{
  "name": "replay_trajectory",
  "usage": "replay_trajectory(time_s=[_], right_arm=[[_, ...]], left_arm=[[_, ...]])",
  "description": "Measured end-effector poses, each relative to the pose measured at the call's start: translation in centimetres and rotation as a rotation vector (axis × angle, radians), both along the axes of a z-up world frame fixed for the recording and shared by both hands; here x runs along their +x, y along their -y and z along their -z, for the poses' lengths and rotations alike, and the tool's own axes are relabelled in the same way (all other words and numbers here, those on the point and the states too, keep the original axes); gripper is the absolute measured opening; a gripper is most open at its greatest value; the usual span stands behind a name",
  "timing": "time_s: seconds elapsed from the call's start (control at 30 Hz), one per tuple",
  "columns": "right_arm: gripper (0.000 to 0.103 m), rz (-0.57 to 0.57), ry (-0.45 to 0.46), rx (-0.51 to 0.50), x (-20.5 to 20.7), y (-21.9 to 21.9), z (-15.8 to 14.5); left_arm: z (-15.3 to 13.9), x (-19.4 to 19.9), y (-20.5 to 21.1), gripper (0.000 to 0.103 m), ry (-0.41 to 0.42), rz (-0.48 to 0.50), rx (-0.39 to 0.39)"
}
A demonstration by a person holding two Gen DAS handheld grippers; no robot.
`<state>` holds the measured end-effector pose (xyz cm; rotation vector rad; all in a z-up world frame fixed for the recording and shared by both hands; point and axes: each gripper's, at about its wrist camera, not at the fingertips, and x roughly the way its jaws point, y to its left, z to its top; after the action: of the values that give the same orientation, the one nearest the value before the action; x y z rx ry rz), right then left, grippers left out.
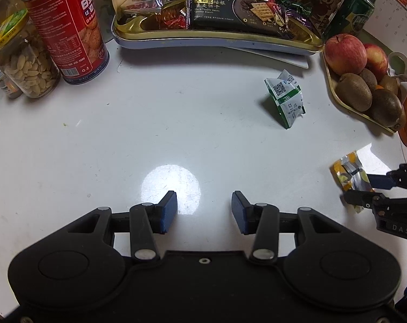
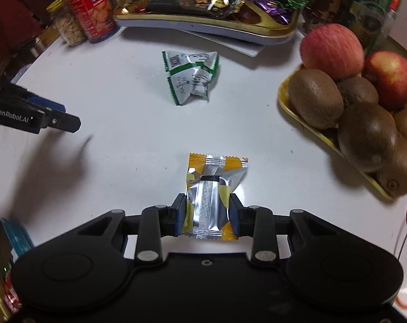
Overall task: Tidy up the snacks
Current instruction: 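Grasp the green-and-white packet with the left gripper while the right holds the candy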
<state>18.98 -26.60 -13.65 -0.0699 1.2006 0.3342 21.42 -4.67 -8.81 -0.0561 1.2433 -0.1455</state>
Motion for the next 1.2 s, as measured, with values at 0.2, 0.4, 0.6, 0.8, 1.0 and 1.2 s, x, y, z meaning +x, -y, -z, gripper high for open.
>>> replay_trajectory(time_s=[0.2, 0.4, 0.6, 0.8, 1.0, 1.2], right_arm=[[0.035, 0.304, -0.046, 0.035, -4.6, 1.6, -2.4], [0.035, 0.439, 0.018, 0.089, -9.3, 1.8, -4.6], [0.035, 0.511, 0.008, 0.129, -10.3, 3.1, -4.1], [0.035, 0.557, 0.025, 0.203, -9.1, 4.1, -3.7], [0.035, 0.536, 0.014, 0.196, -8.6, 3.6, -3.3], [0.036, 0.523, 0.021, 0.194, -8.4, 3.4, -3.4]], left_arm=[[-0.1, 0.3, -0.3, 0.053, -0.015, 0.032, -0.07], [-1.0, 4.2, 2.4, 0.075, 0.114, 0.164, -0.067], [-1.3, 8.6, 6.3, 0.076, 0.089, 0.275, 0.031], [0.3, 10.9, 8.2, 0.075, 0.028, 0.211, 0.034], [1.1, 11.7, 10.9, 0.075, 0.039, 0.249, 0.068], [0.3, 12.2, 12.1, 0.075, 0.062, 0.239, 0.016]])
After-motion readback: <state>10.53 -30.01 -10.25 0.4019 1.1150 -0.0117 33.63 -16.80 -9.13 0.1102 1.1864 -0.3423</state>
